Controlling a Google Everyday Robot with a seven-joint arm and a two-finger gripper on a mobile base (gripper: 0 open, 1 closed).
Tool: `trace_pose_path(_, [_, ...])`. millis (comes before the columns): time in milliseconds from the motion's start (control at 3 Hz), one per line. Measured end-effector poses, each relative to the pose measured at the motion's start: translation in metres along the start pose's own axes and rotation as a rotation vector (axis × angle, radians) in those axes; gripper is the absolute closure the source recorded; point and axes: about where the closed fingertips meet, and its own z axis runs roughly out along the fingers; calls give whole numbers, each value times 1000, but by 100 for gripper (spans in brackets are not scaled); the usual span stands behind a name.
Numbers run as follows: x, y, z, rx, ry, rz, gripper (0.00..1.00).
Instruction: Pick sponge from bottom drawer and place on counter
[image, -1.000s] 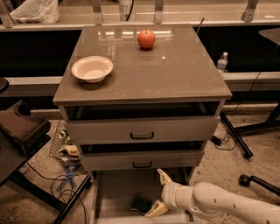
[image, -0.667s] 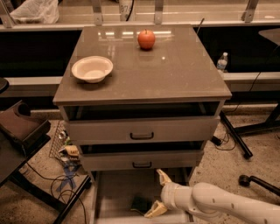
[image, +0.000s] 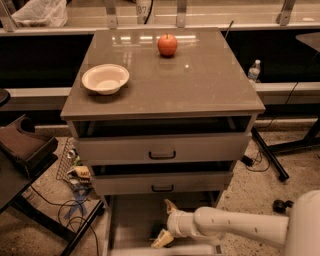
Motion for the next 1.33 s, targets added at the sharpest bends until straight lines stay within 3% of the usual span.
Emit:
trace_pose_path(667, [30, -9, 87, -41, 31, 19, 0])
trace_pose_path(1333, [56, -7, 113, -60, 75, -20, 0])
